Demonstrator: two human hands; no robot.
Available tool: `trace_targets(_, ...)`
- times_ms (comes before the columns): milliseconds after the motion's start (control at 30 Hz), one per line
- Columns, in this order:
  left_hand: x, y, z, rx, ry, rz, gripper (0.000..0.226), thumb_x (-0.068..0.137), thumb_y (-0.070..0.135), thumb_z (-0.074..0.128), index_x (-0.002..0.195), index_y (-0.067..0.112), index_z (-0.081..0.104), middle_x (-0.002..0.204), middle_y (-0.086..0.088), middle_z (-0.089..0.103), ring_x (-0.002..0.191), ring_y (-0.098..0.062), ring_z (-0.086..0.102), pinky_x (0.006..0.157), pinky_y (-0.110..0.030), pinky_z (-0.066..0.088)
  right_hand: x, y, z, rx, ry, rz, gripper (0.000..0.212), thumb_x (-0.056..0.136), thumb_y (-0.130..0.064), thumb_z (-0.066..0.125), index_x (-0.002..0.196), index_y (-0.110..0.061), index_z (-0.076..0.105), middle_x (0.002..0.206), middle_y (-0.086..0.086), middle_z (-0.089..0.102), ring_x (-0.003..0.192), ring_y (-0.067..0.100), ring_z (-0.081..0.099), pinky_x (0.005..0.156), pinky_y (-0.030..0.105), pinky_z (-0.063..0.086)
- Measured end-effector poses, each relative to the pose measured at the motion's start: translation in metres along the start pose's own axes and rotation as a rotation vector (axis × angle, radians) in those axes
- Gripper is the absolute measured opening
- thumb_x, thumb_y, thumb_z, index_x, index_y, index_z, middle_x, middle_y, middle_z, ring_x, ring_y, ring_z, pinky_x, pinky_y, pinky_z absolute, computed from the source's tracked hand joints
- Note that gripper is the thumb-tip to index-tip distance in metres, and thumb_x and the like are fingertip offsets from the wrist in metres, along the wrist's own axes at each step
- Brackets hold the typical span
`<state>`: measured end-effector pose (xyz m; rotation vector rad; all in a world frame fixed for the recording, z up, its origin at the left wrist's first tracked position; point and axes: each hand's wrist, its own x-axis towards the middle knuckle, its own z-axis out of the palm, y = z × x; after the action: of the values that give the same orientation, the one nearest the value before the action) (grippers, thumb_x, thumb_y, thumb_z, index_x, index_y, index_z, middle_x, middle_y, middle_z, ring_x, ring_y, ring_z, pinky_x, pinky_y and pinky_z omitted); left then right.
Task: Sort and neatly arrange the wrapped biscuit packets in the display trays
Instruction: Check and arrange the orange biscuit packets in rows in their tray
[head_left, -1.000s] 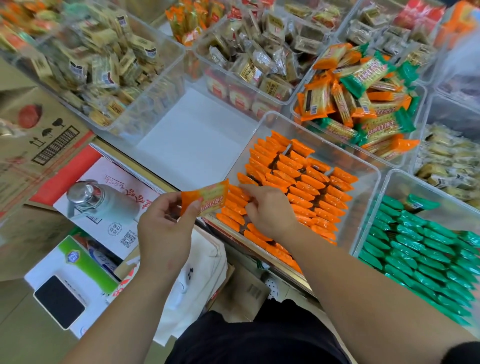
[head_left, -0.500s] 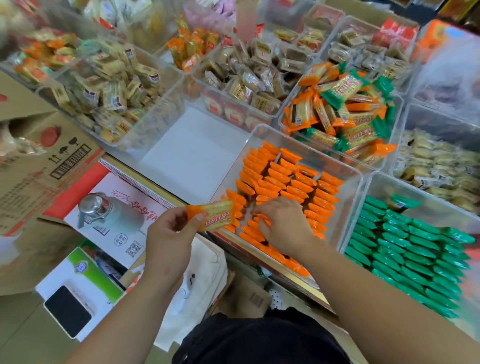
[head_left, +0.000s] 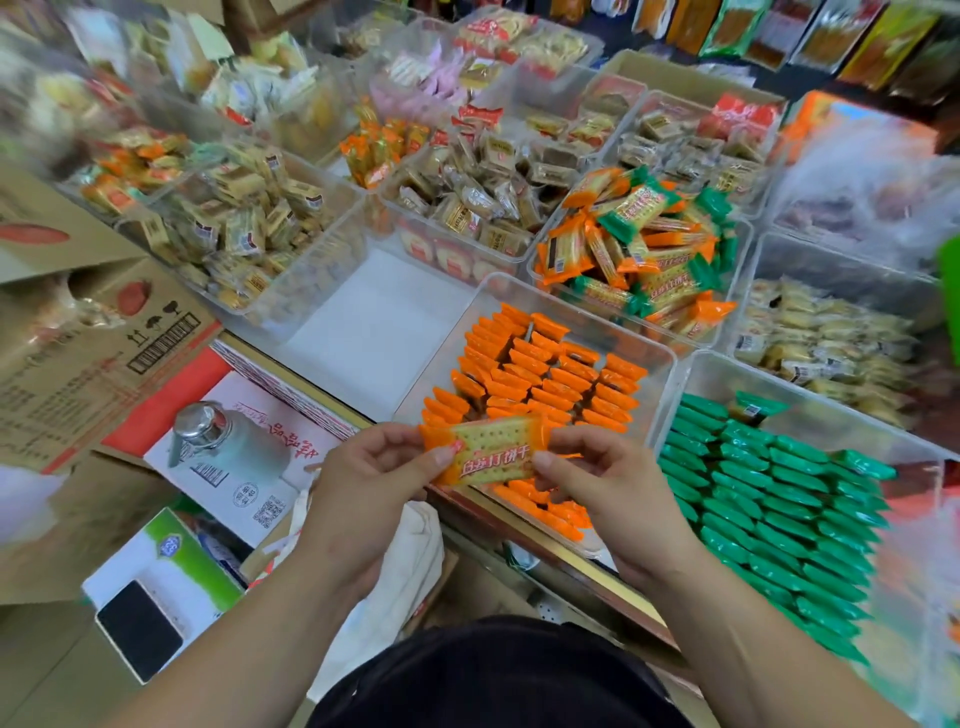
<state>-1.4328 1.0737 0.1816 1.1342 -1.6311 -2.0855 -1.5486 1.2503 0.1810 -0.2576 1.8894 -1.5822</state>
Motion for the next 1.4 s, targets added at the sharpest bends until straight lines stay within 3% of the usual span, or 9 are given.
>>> trace_targets(267, -0.021, 0.008, -0.001, -0.182, -0.196, -0.163, 0.029, 0.07, 0.009, 0.073, 0.096, 0.0, 0.067, 0.094, -0.018, 0.071, 0.081, -0.025, 0.064, 0.068, -0.032, 0.049, -0.029, -0.01, -0.016, 0.11, 0.017, -0.004, 0.01, 0.078, -0.009, 0.079, 0.084, -0.007, 0.071, 0.074, 0.003, 0.072, 0.067, 0.012, 0.064, 0.06, 0.021, 0.05)
trace_targets(433, -0.032, 0.014, 0.002, -0.193, -0.194, -0.255, 0.02, 0.07, 0.012, 0.073, 0.087, 0.006, 0.063, 0.076, -0.011, 0.066, 0.057, -0.014, 0.056, 0.046, -0.02, 0.048, -0.032, -0.001, -0.014, 0.501, -0.139, 0.338, 0.015, 0.071, -0.014, 0.078, 0.084, -0.008, 0.071, 0.073, 0.009, 0.064, 0.059, 0.012, 0.056, 0.052, 0.02, 0.048)
trace_targets(600, -0.039, 0.013, 0.005, -0.23, -0.126, -0.295, 0.024, 0.083, 0.006, 0.069, 0.106, 0.01, 0.064, 0.068, -0.006, 0.064, 0.047, -0.01, 0.054, 0.042, -0.019, 0.047, -0.039, 0.007, -0.003, 0.632, -0.079, 0.431, 0.019, 0.08, -0.006, 0.072, 0.098, -0.009, 0.066, 0.069, 0.006, 0.055, 0.055, 0.014, 0.051, 0.046, 0.02, 0.044)
trace_targets(667, -0.042, 0.011, 0.003, -0.205, -0.124, -0.274, 0.024, 0.088, 0.006, 0.067, 0.111, 0.013, 0.07, 0.069, -0.008, 0.062, 0.047, -0.012, 0.054, 0.043, -0.021, 0.048, -0.042, 0.009, -0.001, 0.627, -0.071, 0.426, 0.027, 0.088, -0.003, 0.066, 0.113, -0.013, 0.064, 0.076, 0.009, 0.053, 0.055, 0.015, 0.05, 0.047, 0.022, 0.044)
trace_targets(833, -0.055, 0.008, -0.006, -0.227, -0.192, -0.157, 0.022, 0.094, 0.0, 0.055, 0.109, 0.001, 0.072, 0.071, -0.012, 0.064, 0.062, -0.019, 0.064, 0.058, -0.025, 0.056, -0.05, 0.01, 0.005, 0.649, -0.073, 0.401, 0.017, 0.091, -0.005, 0.062, 0.093, -0.006, 0.079, 0.073, 0.008, 0.056, 0.057, 0.014, 0.051, 0.049, 0.022, 0.045)
trace_targets(933, -0.06, 0.004, -0.02, 0.114, -0.099, 0.086, 0.025, 0.089, -0.007, 0.065, 0.109, 0.005, 0.073, 0.067, -0.012, 0.068, 0.058, -0.017, 0.064, 0.057, -0.022, 0.054, -0.06, 0.01, 0.011, 0.737, -0.144, 0.371, 0.023, 0.08, -0.005, 0.071, 0.101, 0.002, 0.075, 0.075, 0.009, 0.059, 0.064, 0.016, 0.058, 0.056, 0.022, 0.051)
trace_targets(1067, -0.066, 0.004, -0.042, 0.354, 0.046, 0.298, 0.006, 0.084, 0.016, 0.079, 0.084, 0.022, 0.079, 0.064, -0.015, 0.063, 0.048, -0.009, 0.051, 0.049, -0.018, 0.044, -0.072, 0.01, 0.032, 0.518, -0.156, 0.279, 0.02, 0.077, -0.007, 0.077, 0.093, -0.002, 0.066, 0.071, 0.008, 0.056, 0.056, 0.012, 0.055, 0.052, 0.02, 0.047)
trace_targets(1267, -0.071, -0.001, -0.068, 0.219, -0.034, 0.116, 0.017, 0.088, 0.022, 0.074, 0.082, 0.006, 0.077, 0.047, -0.003, 0.047, 0.044, -0.014, 0.04, 0.048, -0.02, 0.042, -0.094, 0.008, 0.061, 0.435, -0.08, 0.242, 0.007, 0.08, -0.02, 0.073, 0.08, -0.013, 0.076, 0.06, 0.001, 0.051, 0.049, 0.01, 0.046, 0.047, 0.018, 0.04)
trace_targets(1400, -0.076, -0.008, -0.067, 0.227, -0.11, 0.116, 0.005, 0.089, 0.016, 0.073, 0.091, 0.016, 0.078, 0.058, -0.005, 0.064, 0.051, -0.016, 0.057, 0.051, -0.023, 0.048, -0.114, 0.011, 0.063, 0.308, 0.043, 0.194, 0.008, 0.091, -0.018, 0.069, 0.096, -0.015, 0.074, 0.063, 0.007, 0.062, 0.051, 0.017, 0.057, 0.048, 0.023, 0.044)
